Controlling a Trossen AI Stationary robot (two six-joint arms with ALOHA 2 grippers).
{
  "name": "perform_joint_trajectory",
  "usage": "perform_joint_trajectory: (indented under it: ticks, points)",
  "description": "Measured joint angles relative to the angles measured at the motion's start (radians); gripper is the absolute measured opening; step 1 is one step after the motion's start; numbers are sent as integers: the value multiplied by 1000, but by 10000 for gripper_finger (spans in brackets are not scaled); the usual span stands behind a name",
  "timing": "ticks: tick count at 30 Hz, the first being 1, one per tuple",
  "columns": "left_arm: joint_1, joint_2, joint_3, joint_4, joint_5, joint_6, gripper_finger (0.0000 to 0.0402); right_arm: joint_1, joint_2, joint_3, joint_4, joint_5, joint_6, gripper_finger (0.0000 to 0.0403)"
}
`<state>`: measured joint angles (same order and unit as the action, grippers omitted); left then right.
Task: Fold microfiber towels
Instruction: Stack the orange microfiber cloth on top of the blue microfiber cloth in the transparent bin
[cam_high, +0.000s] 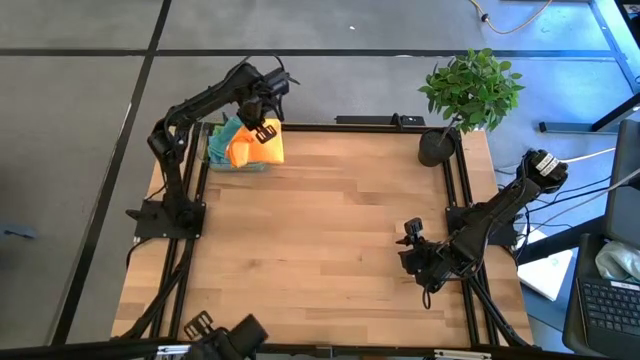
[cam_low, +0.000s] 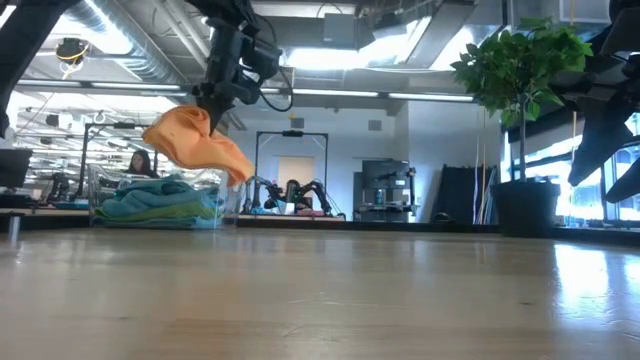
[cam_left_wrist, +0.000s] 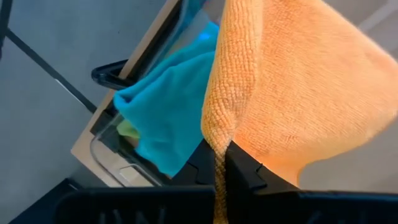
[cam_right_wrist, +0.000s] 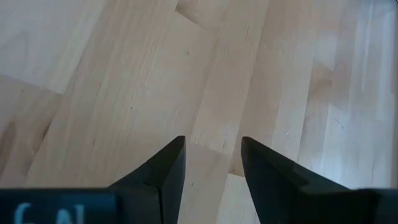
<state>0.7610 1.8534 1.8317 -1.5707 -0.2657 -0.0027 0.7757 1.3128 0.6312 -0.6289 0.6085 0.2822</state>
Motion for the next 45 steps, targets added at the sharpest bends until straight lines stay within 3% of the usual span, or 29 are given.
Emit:
perform_joint_trajectory:
  ticks: [7,14,20,23,31,39,45]
  points:
    - [87,-2,-17,1,-1,77,0,-2,0,0,4,0,1,158]
    - [164,-2,-179,17,2,161,0,-27,0,0,11,11,-3,158]
    - [188,-1,-272,141,-128,199,1,-73,0,0,36,19,-53,158]
    - [189,-1,-274,224,-146,261,8,-96,0,0,57,19,-82,158]
    - [201,-1,-274,341,-50,372,60,-154,0,0,83,18,-112,158]
    - [253,-1,-275,198,-65,247,136,-183,0,0,108,4,-163,158]
    - [253,-2,-275,157,-138,221,143,-196,0,0,123,0,-195,158]
